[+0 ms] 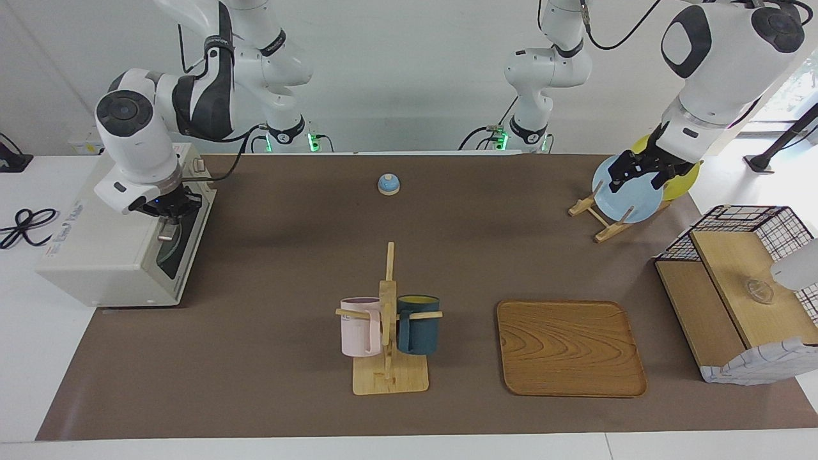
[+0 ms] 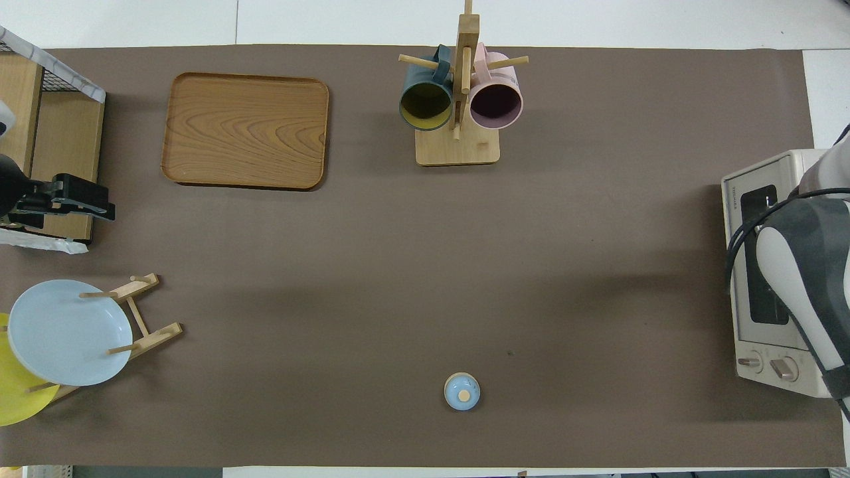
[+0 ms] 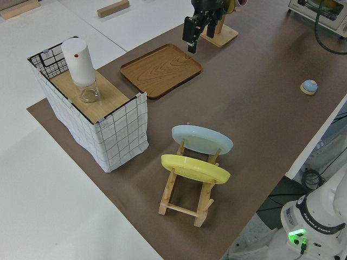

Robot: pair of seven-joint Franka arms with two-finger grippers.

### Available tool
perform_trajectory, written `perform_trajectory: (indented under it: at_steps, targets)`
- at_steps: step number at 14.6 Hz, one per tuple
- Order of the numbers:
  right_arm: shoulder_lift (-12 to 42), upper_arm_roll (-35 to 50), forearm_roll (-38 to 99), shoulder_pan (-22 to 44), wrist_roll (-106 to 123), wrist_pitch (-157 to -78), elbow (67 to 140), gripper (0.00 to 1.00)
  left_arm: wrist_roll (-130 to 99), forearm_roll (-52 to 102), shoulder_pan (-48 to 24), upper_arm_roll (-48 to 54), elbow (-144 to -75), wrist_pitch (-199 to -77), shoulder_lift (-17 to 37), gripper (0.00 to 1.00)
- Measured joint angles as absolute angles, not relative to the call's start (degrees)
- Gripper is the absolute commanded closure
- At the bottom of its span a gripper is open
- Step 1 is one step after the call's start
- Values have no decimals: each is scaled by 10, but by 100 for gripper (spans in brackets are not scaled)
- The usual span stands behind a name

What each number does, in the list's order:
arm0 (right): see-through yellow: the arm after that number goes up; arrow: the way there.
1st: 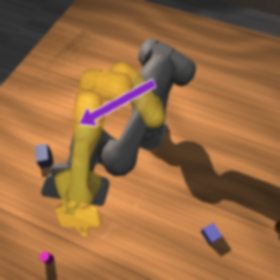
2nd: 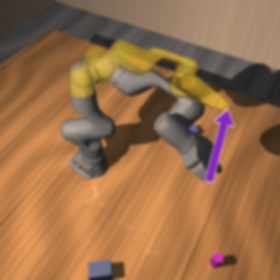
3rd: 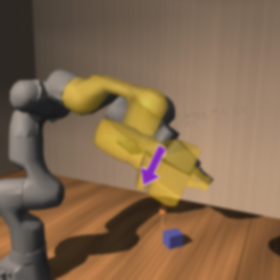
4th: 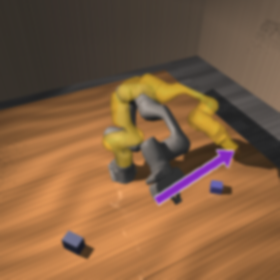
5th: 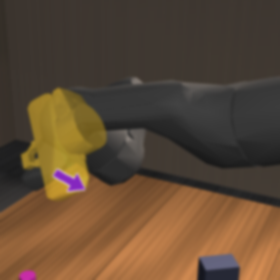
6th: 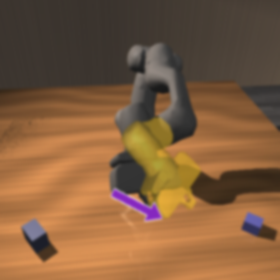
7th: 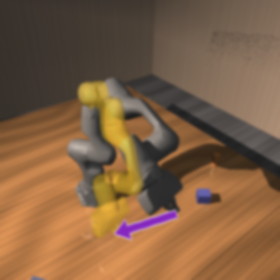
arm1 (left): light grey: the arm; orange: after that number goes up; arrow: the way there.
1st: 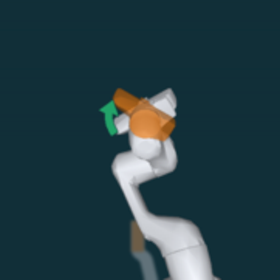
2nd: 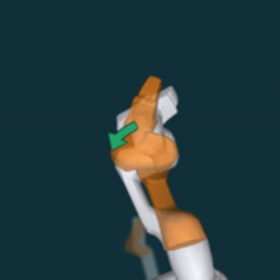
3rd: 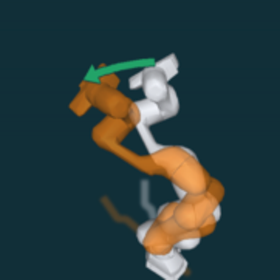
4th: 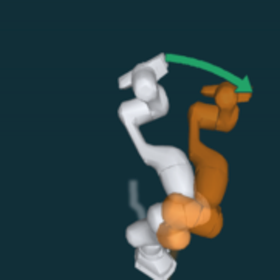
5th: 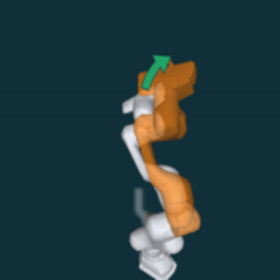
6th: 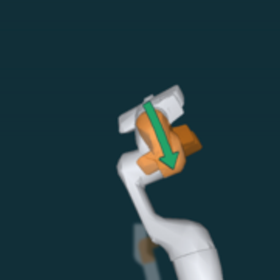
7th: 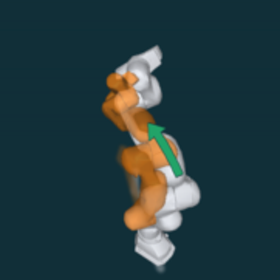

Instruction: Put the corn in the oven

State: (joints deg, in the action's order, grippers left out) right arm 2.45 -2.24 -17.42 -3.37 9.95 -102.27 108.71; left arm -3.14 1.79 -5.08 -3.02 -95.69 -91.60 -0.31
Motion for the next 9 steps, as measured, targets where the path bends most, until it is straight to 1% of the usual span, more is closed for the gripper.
perform_trajectory:
  at_steps: [3, 4, 5, 7, 8, 9]
  targets:
    - [26, -23, -148, -34, 100, -977, 1045, 100, -31, 18, -51, -30, -957, -916, -3, 0]
    - [26, -23, -123, -34, 100, -963, 1027, 91, -31, 18, -51, -30, -957, -916, -3, 0]
    - [25, -23, -96, -34, 100, -950, 1010, 80, -31, 18, -51, -30, -957, -916, -3, 0]
    - [21, -22, -53, -33, 100, -938, 991, 62, -31, 18, -51, -30, -957, -916, -3, 0]
    - [19, -20, -42, -32, 100, -938, 988, 61, -31, 18, -51, -30, -957, -916, -3, 0]
    - [18, -17, -35, -28, 100, -938, 987, 48, -31, 18, -51, -30, -957, -916, -3, 0]
